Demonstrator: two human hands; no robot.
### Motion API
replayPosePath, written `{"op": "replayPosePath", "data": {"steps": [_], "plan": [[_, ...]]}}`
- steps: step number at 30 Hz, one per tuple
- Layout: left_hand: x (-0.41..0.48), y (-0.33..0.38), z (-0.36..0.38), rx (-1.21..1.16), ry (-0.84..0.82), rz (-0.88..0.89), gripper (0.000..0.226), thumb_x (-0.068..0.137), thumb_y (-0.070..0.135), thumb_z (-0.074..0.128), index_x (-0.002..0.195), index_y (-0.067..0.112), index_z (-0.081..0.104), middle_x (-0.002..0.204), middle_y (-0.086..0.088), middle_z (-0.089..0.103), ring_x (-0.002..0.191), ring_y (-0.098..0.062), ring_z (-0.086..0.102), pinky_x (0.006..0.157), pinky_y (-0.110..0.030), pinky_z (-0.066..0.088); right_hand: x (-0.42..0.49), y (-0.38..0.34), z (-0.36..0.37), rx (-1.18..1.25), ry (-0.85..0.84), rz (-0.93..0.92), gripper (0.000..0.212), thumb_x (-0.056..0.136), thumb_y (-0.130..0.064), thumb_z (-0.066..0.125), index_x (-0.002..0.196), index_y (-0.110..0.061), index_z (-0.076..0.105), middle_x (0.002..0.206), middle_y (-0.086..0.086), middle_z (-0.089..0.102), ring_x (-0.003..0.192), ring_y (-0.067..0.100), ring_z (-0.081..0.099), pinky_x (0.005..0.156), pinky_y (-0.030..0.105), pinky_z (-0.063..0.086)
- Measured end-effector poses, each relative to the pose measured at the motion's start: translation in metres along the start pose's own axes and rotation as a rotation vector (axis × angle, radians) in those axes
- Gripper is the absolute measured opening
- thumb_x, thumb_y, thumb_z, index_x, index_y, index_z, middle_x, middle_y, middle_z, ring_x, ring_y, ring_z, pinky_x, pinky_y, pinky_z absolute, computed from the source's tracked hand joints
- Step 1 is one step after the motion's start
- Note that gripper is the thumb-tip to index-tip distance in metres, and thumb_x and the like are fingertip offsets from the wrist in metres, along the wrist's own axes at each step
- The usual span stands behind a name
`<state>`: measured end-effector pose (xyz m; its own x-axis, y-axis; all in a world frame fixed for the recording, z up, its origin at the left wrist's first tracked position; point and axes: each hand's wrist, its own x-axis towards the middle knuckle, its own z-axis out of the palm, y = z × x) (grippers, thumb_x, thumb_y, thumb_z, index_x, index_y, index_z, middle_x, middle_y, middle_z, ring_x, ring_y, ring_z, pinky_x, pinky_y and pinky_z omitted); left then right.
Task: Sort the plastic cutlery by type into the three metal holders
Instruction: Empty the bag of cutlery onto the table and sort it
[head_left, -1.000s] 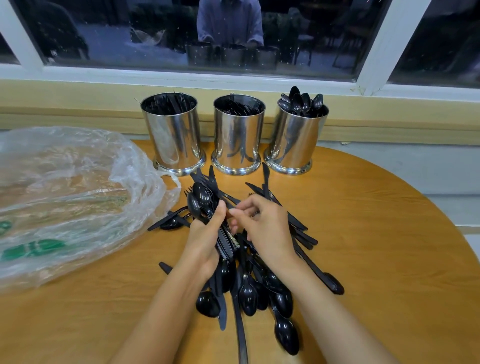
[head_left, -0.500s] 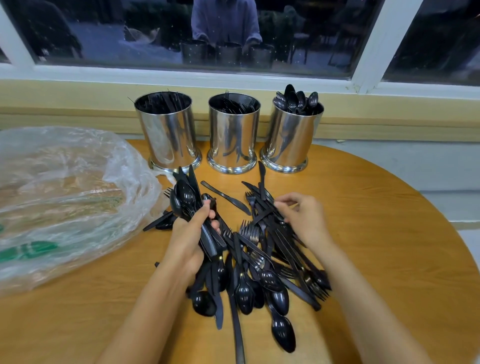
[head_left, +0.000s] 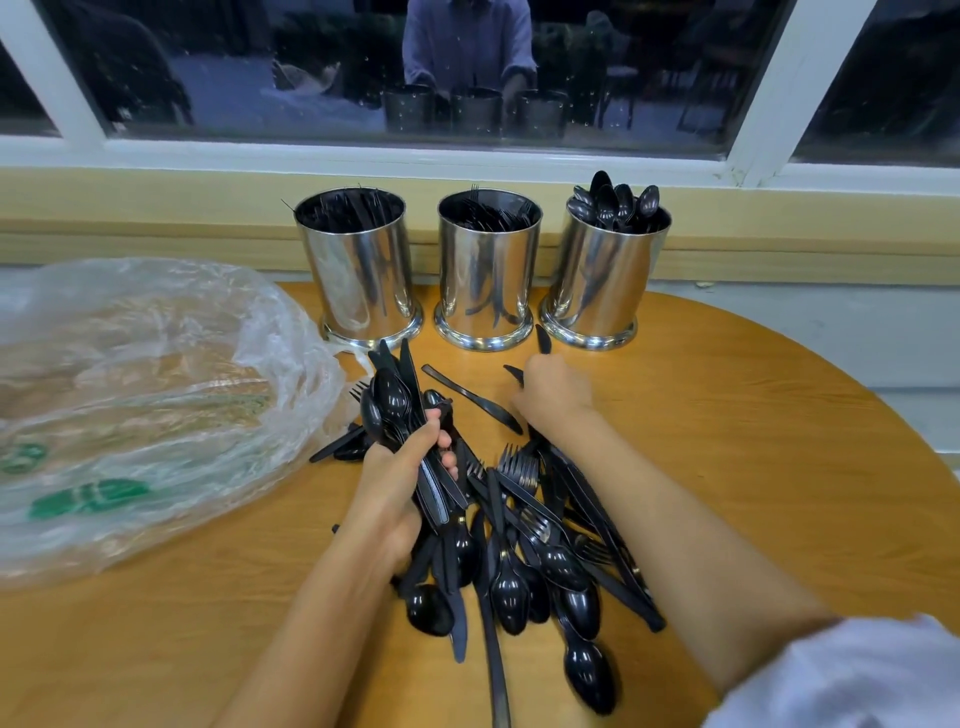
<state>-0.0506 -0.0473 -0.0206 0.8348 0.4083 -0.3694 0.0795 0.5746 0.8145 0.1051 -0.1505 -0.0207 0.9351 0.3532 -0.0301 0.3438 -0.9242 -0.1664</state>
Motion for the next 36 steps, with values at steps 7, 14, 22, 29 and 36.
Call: {"op": "replayPosePath", "data": {"steps": [7,14,22,29,36], "plan": [[-0.001,0.003,-0.003,-0.017,-0.015,-0.004,0.019,0.095,0.021,0.061,0.109,0.009,0.063,0.072,-0.001,0.061,0.061,-0.014,0.057,0.065,-0.029,0.053,0.005,0.007,-0.048,0.729,0.219,-0.053,0.013,0.094,-0.013,0.060,0.090,-0.006,0.069,0.077,0.004,0.064,0.073,0.016,0.059,0.075,0.029,0.053],[-0.005,0.000,0.008,0.077,-0.096,-0.023,0.022,0.096,0.030,0.057,0.101,0.010,0.065,0.082,-0.006,0.066,0.073,-0.019,0.065,0.077,-0.035,0.058,-0.034,-0.016,-0.081,0.874,-0.173,-0.290,0.008,0.087,-0.010,0.071,0.088,-0.013,0.064,0.071,-0.001,0.066,0.060,0.005,0.062,0.055,0.017,0.050],[-0.009,-0.002,0.010,0.108,-0.141,-0.014,0.025,0.095,0.024,0.060,0.112,0.007,0.063,0.079,-0.003,0.069,0.069,-0.014,0.067,0.065,-0.026,0.058,-0.038,-0.039,-0.057,0.734,-0.028,-0.296,0.010,0.082,-0.013,0.077,0.079,-0.011,0.067,0.057,-0.003,0.064,0.049,0.003,0.060,0.049,0.006,0.043],[-0.003,0.005,-0.006,0.101,-0.037,0.060,0.012,0.095,0.009,0.061,0.106,0.010,0.065,0.075,-0.002,0.067,0.060,-0.014,0.054,0.062,-0.029,0.050,-0.048,-0.017,-0.059,0.860,0.037,-0.239,0.004,0.089,-0.016,0.069,0.086,-0.015,0.068,0.077,0.004,0.071,0.055,0.005,0.063,0.047,0.012,0.044],[-0.003,0.007,-0.016,0.027,-0.054,0.024,0.010,0.097,0.007,0.057,0.104,0.011,0.062,0.069,0.000,0.060,0.052,-0.010,0.050,0.056,-0.027,0.046,-0.068,0.037,-0.013,0.472,-0.156,-0.096,0.014,0.086,-0.023,0.072,0.077,-0.025,0.061,0.078,-0.005,0.063,0.071,0.004,0.058,0.072,0.022,0.052]]}}
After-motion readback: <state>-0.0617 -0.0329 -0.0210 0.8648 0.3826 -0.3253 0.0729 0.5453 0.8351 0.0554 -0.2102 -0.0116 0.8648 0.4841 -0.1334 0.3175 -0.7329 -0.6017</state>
